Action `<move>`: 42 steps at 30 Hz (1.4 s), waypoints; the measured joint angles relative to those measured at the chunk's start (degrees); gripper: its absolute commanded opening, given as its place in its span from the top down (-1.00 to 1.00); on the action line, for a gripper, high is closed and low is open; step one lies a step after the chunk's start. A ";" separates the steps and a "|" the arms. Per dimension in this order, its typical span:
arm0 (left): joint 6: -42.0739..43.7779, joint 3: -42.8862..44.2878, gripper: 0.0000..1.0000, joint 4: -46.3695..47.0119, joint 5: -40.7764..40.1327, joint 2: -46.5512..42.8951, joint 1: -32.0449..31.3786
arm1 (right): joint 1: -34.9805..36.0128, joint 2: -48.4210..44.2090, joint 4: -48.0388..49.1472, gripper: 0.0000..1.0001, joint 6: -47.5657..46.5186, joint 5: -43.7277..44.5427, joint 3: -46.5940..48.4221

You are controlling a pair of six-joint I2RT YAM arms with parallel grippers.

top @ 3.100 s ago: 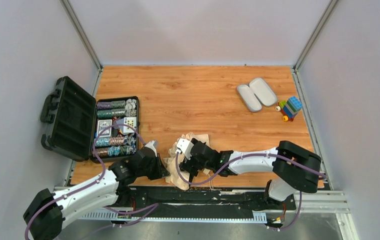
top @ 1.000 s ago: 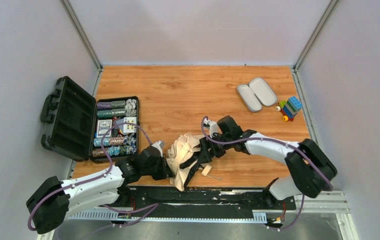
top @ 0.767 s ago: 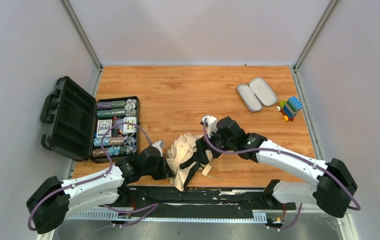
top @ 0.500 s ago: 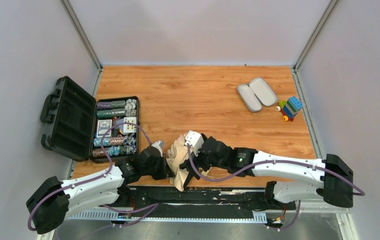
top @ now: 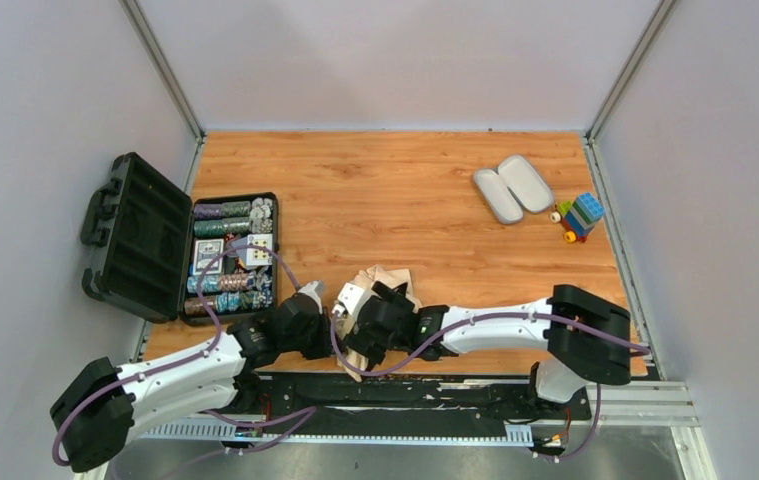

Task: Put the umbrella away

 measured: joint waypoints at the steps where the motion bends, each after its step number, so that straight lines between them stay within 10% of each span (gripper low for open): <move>1: -0.09 0.00 1.00 -0.13 -0.07 -0.11 0.00 | 0.00 0.94 0.59 -1.00 0.17 0.09 0.00; 7: -0.39 0.00 1.00 -0.81 -0.46 -0.59 0.00 | -0.02 6.95 7.04 -0.78 2.03 2.03 0.31; 19: -1.16 0.76 1.00 -9.86 -1.92 -6.03 0.02 | -4.33 8.70 28.98 0.96 6.71 -1.09 -8.31; 26: -0.44 2.89 1.00 -19.32 -4.61 -9.20 0.02 | -6.12 7.39 31.32 1.00 6.67 -5.64 -10.01; 34: 1.92 7.28 1.00 -26.05 -3.74 -12.50 0.02 | -23.30 2.51 35.91 1.00 14.10 -43.47 -16.92; 42: -0.59 -0.98 1.00 -12.92 2.23 -10.62 -1.68 | -33.29 14.64 45.53 1.00 24.57 -66.64 -14.16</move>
